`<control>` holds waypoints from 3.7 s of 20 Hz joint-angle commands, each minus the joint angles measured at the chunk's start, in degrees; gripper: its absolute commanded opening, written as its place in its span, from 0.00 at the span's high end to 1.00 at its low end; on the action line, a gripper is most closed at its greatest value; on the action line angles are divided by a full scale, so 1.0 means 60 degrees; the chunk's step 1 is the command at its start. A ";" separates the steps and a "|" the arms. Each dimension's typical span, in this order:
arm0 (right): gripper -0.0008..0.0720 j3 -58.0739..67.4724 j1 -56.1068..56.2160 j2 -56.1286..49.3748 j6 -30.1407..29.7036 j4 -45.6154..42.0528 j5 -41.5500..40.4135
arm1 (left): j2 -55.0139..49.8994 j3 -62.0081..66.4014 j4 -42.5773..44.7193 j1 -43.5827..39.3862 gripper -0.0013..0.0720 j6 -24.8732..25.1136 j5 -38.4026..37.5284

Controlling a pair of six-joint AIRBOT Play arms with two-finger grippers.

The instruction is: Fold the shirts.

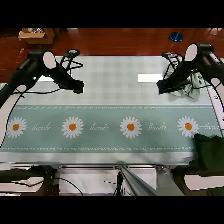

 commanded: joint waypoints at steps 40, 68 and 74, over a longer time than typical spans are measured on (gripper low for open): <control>0.94 0.0342 -0.3464 -0.2801 0.0565 0.0554 -0.5118 | 0.0091 0.0029 0.0036 0.0044 0.22 0.0036 0.0827; 0.94 -0.1643 0.4452 0.4182 0.0222 0.2262 -0.2018 | 0.4313 0.3942 -0.0364 0.0098 0.24 -0.0397 -0.5100; 0.82 -0.3563 0.5869 0.2142 0.0663 0.1326 -0.3118 | 0.4313 0.1661 -0.1140 0.0098 0.25 -0.0131 -0.4747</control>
